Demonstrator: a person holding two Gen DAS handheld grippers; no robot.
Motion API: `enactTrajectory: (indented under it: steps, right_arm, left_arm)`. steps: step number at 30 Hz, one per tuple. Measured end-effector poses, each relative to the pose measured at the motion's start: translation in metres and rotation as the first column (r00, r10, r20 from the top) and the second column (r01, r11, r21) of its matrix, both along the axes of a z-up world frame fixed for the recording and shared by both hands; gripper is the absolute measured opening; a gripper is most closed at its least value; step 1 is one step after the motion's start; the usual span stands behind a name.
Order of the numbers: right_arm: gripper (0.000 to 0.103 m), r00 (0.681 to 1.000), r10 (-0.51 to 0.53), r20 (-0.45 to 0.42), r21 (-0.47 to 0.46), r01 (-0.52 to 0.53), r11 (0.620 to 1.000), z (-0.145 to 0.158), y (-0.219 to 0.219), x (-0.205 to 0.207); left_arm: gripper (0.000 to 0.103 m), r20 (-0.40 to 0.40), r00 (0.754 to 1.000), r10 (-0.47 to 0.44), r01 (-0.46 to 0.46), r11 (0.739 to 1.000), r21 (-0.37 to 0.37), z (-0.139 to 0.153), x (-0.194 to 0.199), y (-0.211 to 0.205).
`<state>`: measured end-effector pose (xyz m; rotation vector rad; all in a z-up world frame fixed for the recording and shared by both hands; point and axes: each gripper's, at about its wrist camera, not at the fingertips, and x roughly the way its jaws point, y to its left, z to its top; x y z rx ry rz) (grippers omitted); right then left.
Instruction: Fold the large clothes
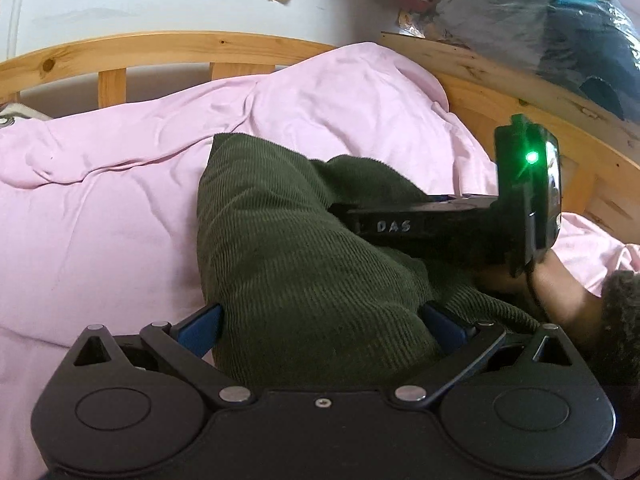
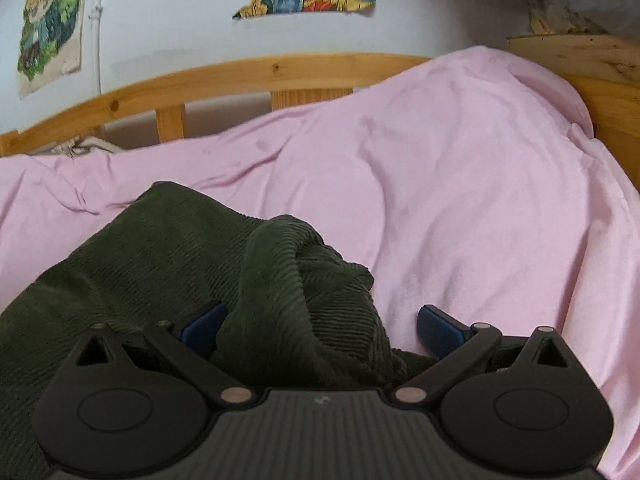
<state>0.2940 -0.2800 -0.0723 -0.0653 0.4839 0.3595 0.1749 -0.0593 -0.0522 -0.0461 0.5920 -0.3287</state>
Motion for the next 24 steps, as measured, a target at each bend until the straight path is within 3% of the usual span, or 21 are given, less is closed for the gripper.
enactTrajectory:
  steps: [4, 7, 11, 15, 19, 22, 24]
  right_arm:
    - [0.102, 0.999, -0.008, 0.031, 0.005, 0.008, 1.000, 0.004, 0.002, -0.007]
    - [0.103, 0.994, -0.056, 0.095, -0.013, 0.058, 0.998, 0.014, -0.001, -0.036]
    - [0.102, 0.996, -0.027, 0.085, -0.073, 0.033, 0.997, 0.032, -0.008, -0.074]
    - [0.103, 0.983, 0.004, 0.181, -0.077, 0.010, 0.997, 0.057, -0.013, -0.113]
    - [0.102, 0.988, 0.015, 0.156, -0.184, 0.014, 0.983, 0.029, -0.006, -0.126]
    - [0.102, 0.985, -0.046, 0.165, -0.035, 0.053, 0.998, 0.002, -0.017, -0.134]
    - [0.103, 0.983, -0.047, 0.176, -0.031, 0.054, 0.998, -0.005, -0.015, -0.132]
  left_arm:
    - [0.102, 0.022, 1.000, 0.005, -0.004, 1.000, -0.030, -0.003, -0.004, 0.004]
    - [0.102, 0.047, 0.999, 0.010, -0.008, 0.999, -0.050, -0.003, -0.015, 0.007]
    - [0.102, 0.012, 0.998, 0.057, -0.056, 0.995, -0.080, 0.008, -0.030, 0.008]
    - [0.102, -0.045, 0.994, 0.103, -0.109, 0.984, -0.142, 0.009, -0.034, 0.016]
    - [0.102, -0.088, 0.990, 0.109, -0.124, 0.972, -0.197, 0.007, -0.038, 0.026]
    - [0.102, -0.132, 0.985, 0.112, -0.141, 0.962, -0.235, -0.001, -0.040, 0.030]
    - [0.102, -0.116, 0.987, 0.114, -0.138, 0.964, -0.227, -0.005, -0.042, 0.028]
